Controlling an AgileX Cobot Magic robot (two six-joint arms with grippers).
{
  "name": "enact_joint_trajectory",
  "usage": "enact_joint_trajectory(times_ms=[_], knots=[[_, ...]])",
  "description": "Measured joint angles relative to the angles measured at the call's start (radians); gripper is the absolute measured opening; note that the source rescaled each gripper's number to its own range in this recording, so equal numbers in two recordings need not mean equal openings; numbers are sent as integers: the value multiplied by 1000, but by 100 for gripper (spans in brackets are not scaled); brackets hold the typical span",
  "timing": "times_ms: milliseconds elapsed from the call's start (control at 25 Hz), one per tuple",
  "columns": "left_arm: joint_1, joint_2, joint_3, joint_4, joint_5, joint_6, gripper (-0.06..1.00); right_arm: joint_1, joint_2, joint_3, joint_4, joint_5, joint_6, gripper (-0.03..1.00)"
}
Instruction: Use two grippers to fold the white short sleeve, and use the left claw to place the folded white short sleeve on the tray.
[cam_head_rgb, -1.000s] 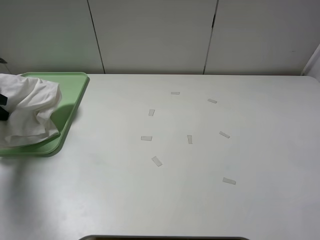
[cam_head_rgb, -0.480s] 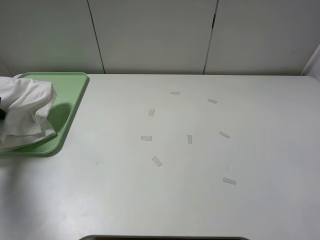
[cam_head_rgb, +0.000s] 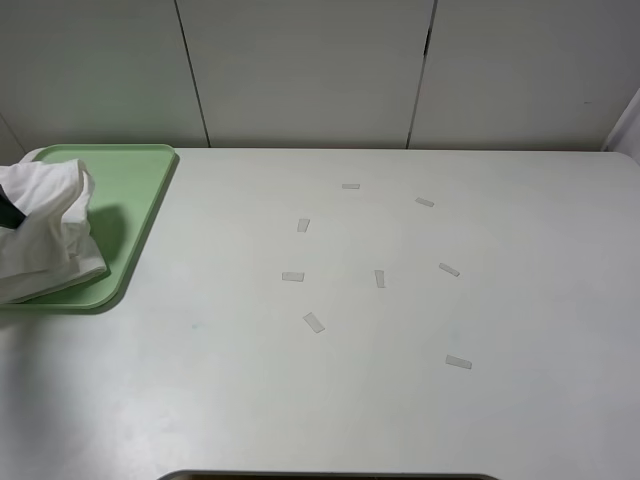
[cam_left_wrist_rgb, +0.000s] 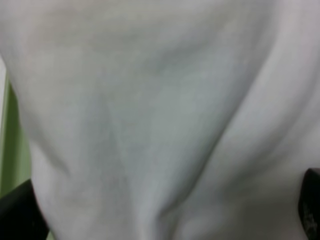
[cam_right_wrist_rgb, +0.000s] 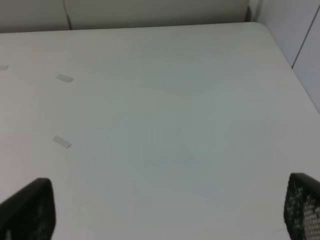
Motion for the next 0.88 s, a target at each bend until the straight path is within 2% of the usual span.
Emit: enact_joint_trajectory(times_ms=[240,400,720,880], knots=[[-29,-4,-6,-8,4,-41,100,0,0,0,0,0,0,100],[-46,-48,-14,-8,73,-92,100,0,0,0,0,0,0,100],[-43,-239,-17,117,176,-284,100,0,0,0,0,0,0,100],[-43,-260,-17,129,186,-300,100,0,0,0,0,0,0,100]])
